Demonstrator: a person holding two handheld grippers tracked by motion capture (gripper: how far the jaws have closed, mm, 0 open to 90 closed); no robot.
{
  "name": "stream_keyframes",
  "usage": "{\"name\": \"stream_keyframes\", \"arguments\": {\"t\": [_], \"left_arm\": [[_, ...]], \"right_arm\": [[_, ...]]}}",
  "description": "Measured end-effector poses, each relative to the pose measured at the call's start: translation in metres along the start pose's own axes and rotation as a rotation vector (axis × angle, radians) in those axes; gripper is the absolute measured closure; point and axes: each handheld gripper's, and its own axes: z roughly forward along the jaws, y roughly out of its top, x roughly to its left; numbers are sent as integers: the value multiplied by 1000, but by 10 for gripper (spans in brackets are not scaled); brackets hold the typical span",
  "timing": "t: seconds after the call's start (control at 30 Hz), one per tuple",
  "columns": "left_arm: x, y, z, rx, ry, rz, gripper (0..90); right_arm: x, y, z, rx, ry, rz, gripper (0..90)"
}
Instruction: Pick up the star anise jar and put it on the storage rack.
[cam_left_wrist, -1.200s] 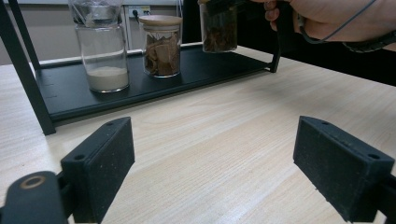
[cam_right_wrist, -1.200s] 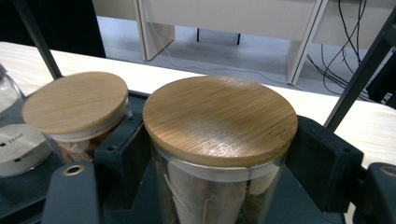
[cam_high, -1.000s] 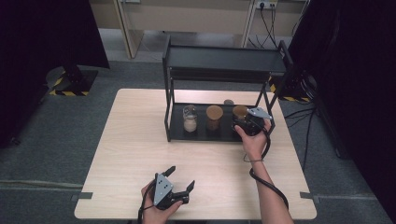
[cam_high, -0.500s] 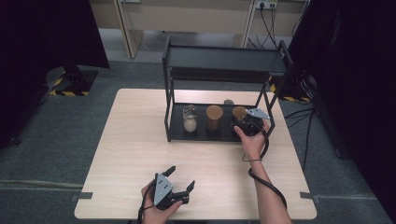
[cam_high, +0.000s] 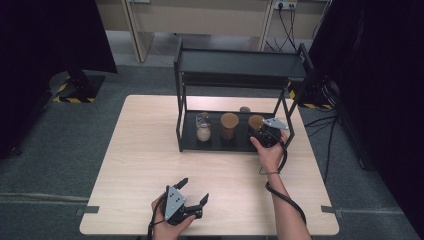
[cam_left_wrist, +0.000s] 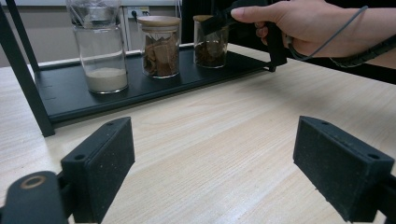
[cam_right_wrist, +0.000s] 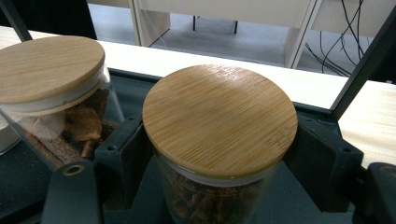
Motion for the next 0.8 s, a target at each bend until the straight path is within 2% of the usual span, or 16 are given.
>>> {"name": "stream_keyframes", "arguments": {"t": [0.47,0.8], "left_arm": [[0,0,0,1,0,3,123],[-1,0,0,1,1,3,123]], "right_arm": [[-1,0,0,7,10,12,252],[-3,1,-4,7,20,41,170]]}}
